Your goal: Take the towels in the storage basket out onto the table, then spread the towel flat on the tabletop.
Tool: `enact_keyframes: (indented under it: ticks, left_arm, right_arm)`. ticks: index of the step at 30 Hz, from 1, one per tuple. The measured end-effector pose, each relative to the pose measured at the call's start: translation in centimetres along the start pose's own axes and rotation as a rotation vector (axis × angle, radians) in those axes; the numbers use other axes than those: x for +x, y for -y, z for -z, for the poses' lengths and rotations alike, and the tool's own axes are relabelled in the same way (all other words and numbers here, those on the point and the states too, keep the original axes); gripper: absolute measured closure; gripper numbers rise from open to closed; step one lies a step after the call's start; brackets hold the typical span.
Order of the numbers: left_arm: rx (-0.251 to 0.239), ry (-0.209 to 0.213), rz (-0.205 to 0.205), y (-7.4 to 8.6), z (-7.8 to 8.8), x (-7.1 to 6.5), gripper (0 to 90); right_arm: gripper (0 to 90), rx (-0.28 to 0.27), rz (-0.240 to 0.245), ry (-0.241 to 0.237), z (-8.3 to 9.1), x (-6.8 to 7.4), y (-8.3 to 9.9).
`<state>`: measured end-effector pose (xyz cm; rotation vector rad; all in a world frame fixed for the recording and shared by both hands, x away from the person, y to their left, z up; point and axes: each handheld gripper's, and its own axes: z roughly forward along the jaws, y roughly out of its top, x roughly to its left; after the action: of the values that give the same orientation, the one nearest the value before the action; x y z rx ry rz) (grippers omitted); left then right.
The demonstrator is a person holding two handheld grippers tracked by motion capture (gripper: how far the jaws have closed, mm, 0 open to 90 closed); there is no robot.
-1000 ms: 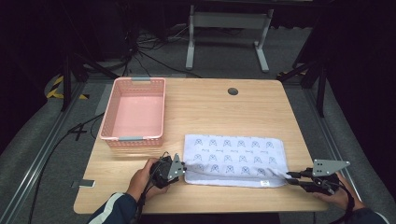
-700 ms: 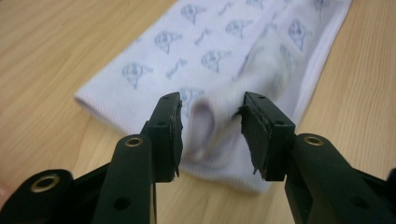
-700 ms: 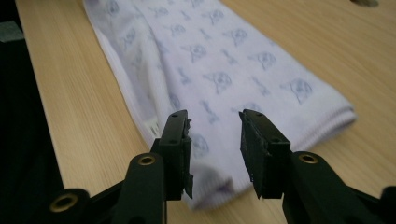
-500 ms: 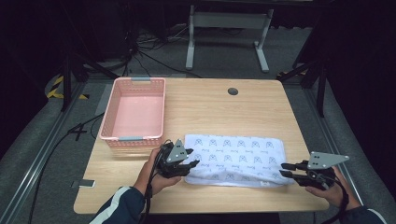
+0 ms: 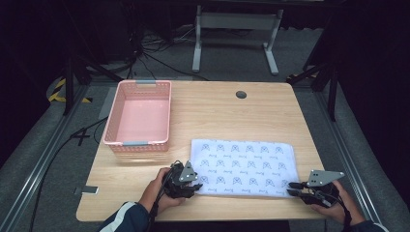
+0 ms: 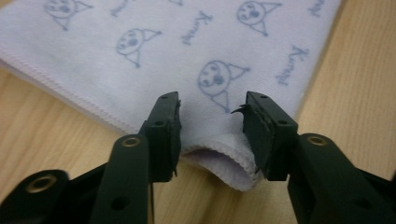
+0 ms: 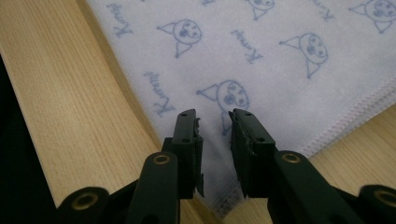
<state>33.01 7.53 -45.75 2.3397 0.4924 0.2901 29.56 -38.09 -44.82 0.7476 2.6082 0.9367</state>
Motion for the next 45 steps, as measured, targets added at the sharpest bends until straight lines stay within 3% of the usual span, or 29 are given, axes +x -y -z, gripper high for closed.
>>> enact_keyframes:
  ticks: [2,3,5,7,9,11,14,22,24,26,28,32,33,37,38,42,43,44,45]
  left_arm:
    - [-0.031,-0.024,0.066,0.1,0.7,-0.2,47.4]
    - [-0.031,-0.024,0.066,0.1,0.7,-0.2,43.7]
    - [-0.042,-0.037,0.114,0.4,1.2,-0.1,39.7]
    - [-0.040,-0.050,0.160,0.8,1.1,0.0,34.1]
    - [-0.023,-0.072,0.182,1.0,1.1,0.2,30.0]
    - [-0.052,-0.075,0.207,1.0,1.3,0.4,28.7]
    - [-0.066,-0.076,0.230,1.0,1.4,0.7,27.7]
    - [-0.006,-0.062,0.248,1.4,0.2,0.3,23.1]
    - [-0.009,-0.064,0.238,1.4,0.2,0.4,22.8]
    - [-0.030,-0.073,0.259,1.3,0.3,0.4,22.3]
    - [-0.021,-0.066,0.263,1.3,0.4,0.4,21.9]
    - [-0.019,-0.050,0.266,1.3,0.1,0.2,21.8]
    - [-0.022,-0.059,0.267,1.3,0.0,0.1,21.5]
    - [-0.007,-0.067,0.267,1.1,-0.3,-0.1,20.8]
    - [-0.007,-0.067,0.267,1.1,-0.3,-0.1,20.4]
    - [0.002,-0.074,0.277,0.9,-0.7,-0.2,18.9]
    - [0.002,-0.066,0.280,1.0,-0.8,-0.2,18.1]
    - [0.002,-0.066,0.280,1.0,-0.8,-0.2,18.2]
    - [0.005,-0.062,0.279,1.0,-0.7,-0.1,18.2]
  right_arm:
    - [69.1,0.002,0.004,0.009,0.0,0.2,-0.2]
    - [69.1,0.002,0.004,0.009,0.0,0.2,-0.2]
    - [67.6,-0.032,-0.014,0.001,0.1,0.2,-0.4]
    - [66.7,-0.053,-0.028,0.027,0.3,0.1,-0.9]
    - [64.4,-0.078,-0.043,0.031,0.3,0.0,-1.5]
    - [61.5,-0.089,-0.048,0.056,0.1,0.0,-2.0]
    - [60.0,-0.087,-0.061,0.081,-0.4,-0.2,-2.7]
    - [57.2,-0.084,-0.059,0.096,-1.3,-0.2,-3.8]
    - [56.4,-0.084,-0.048,0.100,-1.5,-0.2,-4.0]
    - [56.1,-0.094,-0.046,0.090,-1.6,-0.2,-4.3]
    - [56.1,-0.096,-0.044,0.096,-1.7,-0.3,-4.6]
    - [55.9,-0.118,-0.028,0.096,-2.0,-0.5,-6.5]
    - [55.9,-0.132,-0.010,0.093,-2.4,-0.6,-8.3]
    - [55.4,-0.164,0.013,0.064,-4.1,-0.8,-12.4]
    - [55.4,-0.164,0.013,0.064,-4.1,-0.8,-12.4]
    - [55.0,-0.181,0.020,0.006,-6.9,-0.8,-16.7]
    - [54.8,-0.177,0.024,0.002,-8.4,-0.7,-18.4]
    - [54.8,-0.177,0.024,0.002,-8.4,-0.7,-18.4]
    - [53.9,-0.165,0.025,-0.020,-9.5,-0.6,-19.4]
